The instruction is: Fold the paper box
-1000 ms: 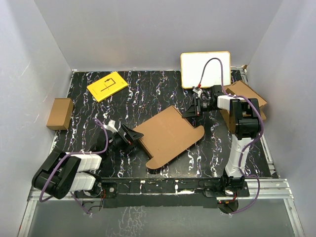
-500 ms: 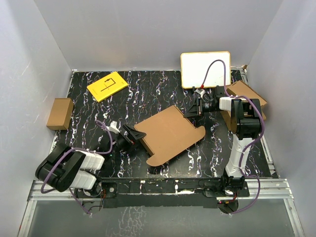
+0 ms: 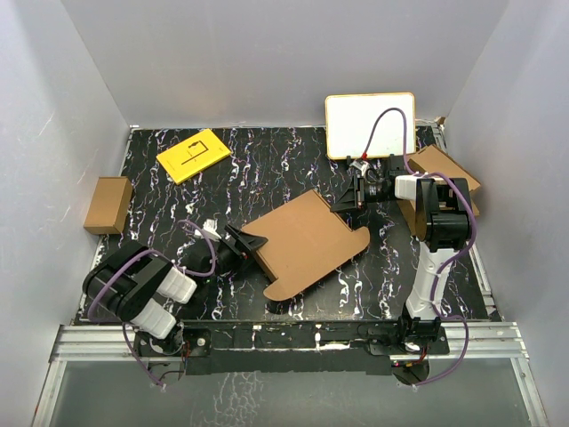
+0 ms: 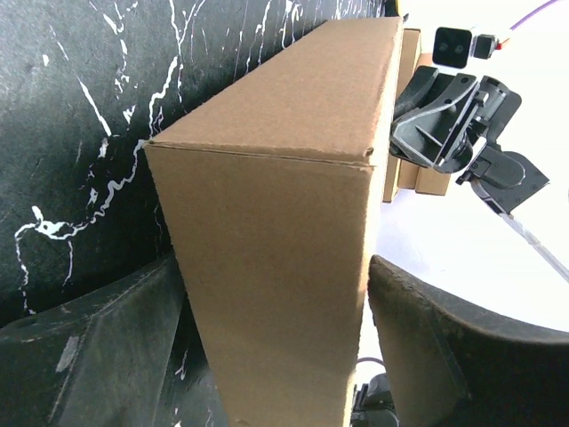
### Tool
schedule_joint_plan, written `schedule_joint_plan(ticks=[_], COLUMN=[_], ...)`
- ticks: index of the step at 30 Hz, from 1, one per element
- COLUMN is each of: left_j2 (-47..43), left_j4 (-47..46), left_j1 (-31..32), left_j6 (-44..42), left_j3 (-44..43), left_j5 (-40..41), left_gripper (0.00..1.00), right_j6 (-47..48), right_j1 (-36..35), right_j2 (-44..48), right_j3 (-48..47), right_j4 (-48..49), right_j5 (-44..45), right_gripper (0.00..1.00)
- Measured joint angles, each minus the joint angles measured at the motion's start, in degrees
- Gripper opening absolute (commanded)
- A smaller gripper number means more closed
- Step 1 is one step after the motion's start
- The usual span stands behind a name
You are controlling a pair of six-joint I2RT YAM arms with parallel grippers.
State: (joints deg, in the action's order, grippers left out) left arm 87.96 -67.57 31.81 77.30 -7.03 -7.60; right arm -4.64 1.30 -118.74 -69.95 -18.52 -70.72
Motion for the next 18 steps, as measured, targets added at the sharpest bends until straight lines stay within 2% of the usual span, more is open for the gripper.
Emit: schedule_joint_plan(ticks=[3, 6, 9, 14, 18], left_j2=[0.7, 0.7, -0.2, -4.2, -9.4], left_j4=[-0.8, -1.2, -0.5, 3.6, 8.7], left_j1=[0.6, 0.8, 0.9, 0.9, 0.9], left_j6=[0.9, 1.6, 2.2, 3.0, 3.4], left_j3=[-0.1, -0.2, -0.2, -0.2, -0.2], left_j5=[0.8, 1.4, 2.1, 2.9, 4.2], left_gripper=[0.65, 0.58, 0.55, 0.47, 0.36], right_j6=[0.1, 0.3, 1.2, 4.6, 8.5], right_j1=[-0.1, -0.1, -0.2, -0.2, -0.2], right_j2=[0.1, 0.3, 0.8, 2.5, 5.2], right_j3=[0.0, 0.0, 0.0, 0.0, -1.3], right_j4=[0.0, -0.1, -0.6, -2.5, -6.4], right_j5=[0.0, 0.2, 0.9, 4.0, 5.9], right_gripper=[0.19, 0.27, 0.35, 0.49, 0.56])
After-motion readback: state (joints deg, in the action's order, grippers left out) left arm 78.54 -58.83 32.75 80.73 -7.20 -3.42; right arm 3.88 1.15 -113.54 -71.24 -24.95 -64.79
